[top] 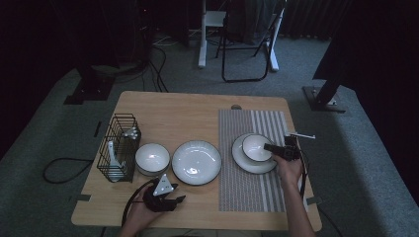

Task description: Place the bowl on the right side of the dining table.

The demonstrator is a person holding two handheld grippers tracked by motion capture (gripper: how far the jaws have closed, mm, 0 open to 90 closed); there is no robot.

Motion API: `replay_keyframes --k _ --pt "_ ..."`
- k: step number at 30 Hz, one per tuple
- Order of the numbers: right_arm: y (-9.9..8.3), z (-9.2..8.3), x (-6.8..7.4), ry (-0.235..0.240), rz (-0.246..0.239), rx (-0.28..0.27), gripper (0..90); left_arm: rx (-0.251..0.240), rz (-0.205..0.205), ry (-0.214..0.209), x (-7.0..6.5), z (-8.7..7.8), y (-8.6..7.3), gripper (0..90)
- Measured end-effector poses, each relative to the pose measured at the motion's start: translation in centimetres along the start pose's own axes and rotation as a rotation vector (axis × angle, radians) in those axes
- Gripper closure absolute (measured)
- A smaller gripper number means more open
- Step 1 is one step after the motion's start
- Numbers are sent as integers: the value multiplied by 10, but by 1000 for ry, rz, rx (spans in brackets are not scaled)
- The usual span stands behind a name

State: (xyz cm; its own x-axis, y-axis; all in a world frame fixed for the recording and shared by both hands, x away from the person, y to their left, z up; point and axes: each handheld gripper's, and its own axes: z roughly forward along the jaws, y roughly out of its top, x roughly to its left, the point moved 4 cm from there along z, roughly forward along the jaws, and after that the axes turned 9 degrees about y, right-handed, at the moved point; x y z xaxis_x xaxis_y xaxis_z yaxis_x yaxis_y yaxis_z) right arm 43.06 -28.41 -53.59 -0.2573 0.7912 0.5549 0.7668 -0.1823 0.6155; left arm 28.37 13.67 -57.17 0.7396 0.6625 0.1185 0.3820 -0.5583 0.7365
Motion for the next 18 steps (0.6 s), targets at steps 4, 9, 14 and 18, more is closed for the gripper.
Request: replay_keyframes --k 4,9,14,18 --pt "0 -2 1 -7 -17 -2 655 0 -1 0 0 0 0 465" --pt "2 -7 5 -29 -82 -20 618 0 -1 -1 0 0 0 465" --pt "4 -13 13 -84 -168 -63 598 0 -3 -1 0 0 0 465" --pt "5 -16 16 -116 -203 -75 595 0 -3 -1 0 0 0 465"
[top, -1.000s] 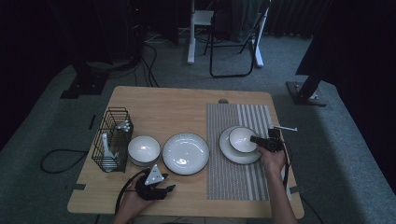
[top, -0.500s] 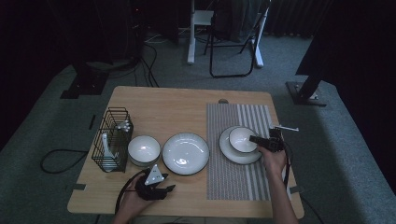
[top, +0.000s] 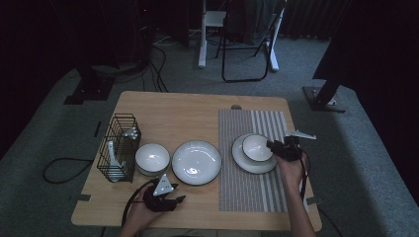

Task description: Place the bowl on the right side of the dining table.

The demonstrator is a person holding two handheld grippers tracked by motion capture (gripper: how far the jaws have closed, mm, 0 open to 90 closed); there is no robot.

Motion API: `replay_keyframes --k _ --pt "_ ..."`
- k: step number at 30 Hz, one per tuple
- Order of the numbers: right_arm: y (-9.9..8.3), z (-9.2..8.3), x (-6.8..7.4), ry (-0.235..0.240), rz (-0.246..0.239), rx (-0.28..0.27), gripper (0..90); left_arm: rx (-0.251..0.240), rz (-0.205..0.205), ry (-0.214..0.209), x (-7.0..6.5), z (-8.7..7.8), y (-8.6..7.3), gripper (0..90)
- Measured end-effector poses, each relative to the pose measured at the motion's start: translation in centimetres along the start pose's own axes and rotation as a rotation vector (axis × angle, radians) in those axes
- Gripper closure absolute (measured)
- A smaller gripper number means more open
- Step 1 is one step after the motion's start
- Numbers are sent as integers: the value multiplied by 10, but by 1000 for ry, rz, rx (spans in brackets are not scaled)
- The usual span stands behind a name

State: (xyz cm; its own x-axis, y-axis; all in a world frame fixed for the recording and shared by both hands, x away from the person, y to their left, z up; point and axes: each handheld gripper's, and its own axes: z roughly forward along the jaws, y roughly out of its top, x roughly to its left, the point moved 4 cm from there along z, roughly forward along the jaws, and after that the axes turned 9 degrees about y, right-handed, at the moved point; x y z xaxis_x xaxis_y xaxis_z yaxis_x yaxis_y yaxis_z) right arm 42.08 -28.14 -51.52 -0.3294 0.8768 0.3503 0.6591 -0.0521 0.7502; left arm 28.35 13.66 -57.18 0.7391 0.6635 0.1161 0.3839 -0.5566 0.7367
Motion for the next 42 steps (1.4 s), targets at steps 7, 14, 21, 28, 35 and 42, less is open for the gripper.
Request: replay_keyframes --k 7,14,21,28,35,42 --pt "6 -13 14 -45 -108 -30 592 -1 -6 0 0 0 0 464" --pt "2 -28 35 -25 -194 -84 582 2 2 1 0 0 0 465" --pt "0 -43 52 17 -260 -123 574 2 0 0 0 0 0 464" --pt "-15 -50 59 42 -313 -147 559 2 0 -1 0 0 0 463" --pt "-32 -56 70 74 -357 -158 552 2 1 0 0 0 0 464" --pt "-52 -49 75 101 -409 -157 548 2 1 0 0 0 0 463"
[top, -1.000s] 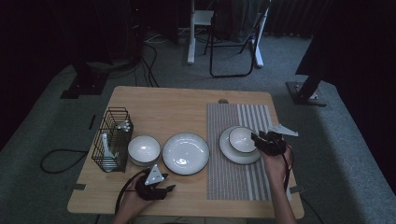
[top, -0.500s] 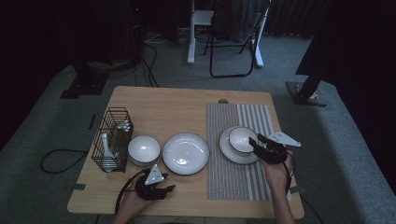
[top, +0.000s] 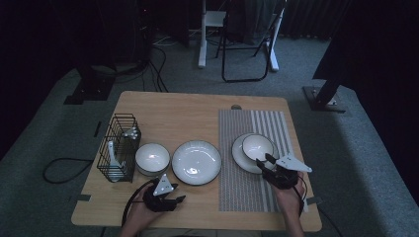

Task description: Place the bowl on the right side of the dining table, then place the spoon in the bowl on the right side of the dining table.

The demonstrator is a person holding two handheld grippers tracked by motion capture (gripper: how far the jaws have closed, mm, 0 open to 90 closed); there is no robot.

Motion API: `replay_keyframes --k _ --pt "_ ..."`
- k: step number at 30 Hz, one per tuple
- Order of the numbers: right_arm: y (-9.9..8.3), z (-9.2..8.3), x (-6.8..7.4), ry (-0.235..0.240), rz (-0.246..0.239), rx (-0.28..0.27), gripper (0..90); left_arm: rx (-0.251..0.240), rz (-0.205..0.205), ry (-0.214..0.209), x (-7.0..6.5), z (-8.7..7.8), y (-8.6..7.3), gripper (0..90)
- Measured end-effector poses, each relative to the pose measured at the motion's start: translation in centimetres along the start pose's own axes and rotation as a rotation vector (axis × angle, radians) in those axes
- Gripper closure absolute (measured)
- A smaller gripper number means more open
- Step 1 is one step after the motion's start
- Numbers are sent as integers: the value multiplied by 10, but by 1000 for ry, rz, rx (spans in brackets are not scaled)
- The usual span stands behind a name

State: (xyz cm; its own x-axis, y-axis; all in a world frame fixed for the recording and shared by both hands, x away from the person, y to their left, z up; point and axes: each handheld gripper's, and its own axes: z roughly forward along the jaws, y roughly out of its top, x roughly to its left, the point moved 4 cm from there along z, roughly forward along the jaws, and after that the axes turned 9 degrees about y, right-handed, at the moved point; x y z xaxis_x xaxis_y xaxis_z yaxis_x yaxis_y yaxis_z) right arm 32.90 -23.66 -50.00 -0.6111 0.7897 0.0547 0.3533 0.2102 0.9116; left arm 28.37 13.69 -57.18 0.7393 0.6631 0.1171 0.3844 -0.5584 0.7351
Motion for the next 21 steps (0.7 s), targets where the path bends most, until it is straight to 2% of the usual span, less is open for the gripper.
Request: replay_keyframes --k 4,21 --pt "-10 3 4 9 0 29 545 0 0 0 0 0 0 463" --pt "-20 4 14 33 -12 39 539 1 1 1 0 0 0 461"
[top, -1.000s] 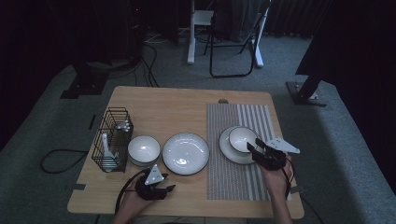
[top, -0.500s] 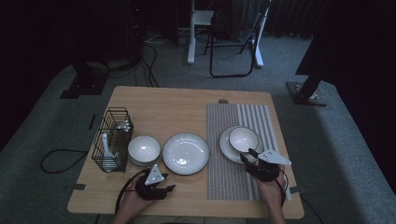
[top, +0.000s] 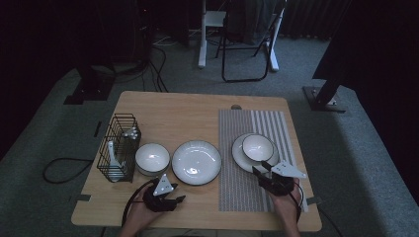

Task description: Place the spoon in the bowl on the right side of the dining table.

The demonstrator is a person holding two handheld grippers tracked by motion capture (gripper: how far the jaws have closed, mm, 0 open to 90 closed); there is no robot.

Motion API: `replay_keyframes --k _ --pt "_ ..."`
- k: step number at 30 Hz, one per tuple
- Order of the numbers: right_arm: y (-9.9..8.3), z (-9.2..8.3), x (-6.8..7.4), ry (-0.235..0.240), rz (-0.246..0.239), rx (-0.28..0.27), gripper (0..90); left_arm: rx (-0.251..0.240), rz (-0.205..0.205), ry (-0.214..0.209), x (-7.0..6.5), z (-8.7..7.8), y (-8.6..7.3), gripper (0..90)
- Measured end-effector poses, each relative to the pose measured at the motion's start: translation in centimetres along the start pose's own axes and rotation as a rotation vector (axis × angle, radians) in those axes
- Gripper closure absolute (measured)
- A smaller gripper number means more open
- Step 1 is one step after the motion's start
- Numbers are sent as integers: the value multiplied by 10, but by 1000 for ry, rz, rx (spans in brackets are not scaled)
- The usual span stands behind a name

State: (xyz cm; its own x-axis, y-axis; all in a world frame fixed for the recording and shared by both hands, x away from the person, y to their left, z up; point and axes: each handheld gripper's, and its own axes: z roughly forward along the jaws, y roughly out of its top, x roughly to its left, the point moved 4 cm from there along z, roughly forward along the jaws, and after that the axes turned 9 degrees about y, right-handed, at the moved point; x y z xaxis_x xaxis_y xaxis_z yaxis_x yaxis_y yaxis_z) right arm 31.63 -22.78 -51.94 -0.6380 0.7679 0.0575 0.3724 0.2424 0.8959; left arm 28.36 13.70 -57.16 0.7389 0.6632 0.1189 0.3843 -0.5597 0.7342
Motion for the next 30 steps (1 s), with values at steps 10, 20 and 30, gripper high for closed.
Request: replay_keyframes --k 10,20,30 --pt "-9 14 13 69 -4 36 514 -7 14 8 -1 -2 0 498" --pt "-20 35 36 190 -88 143 499 -43 -1 -21 -9 -6 6 497" --pt "-31 48 50 241 -144 214 500 -77 -32 -27 -7 -16 13 496"
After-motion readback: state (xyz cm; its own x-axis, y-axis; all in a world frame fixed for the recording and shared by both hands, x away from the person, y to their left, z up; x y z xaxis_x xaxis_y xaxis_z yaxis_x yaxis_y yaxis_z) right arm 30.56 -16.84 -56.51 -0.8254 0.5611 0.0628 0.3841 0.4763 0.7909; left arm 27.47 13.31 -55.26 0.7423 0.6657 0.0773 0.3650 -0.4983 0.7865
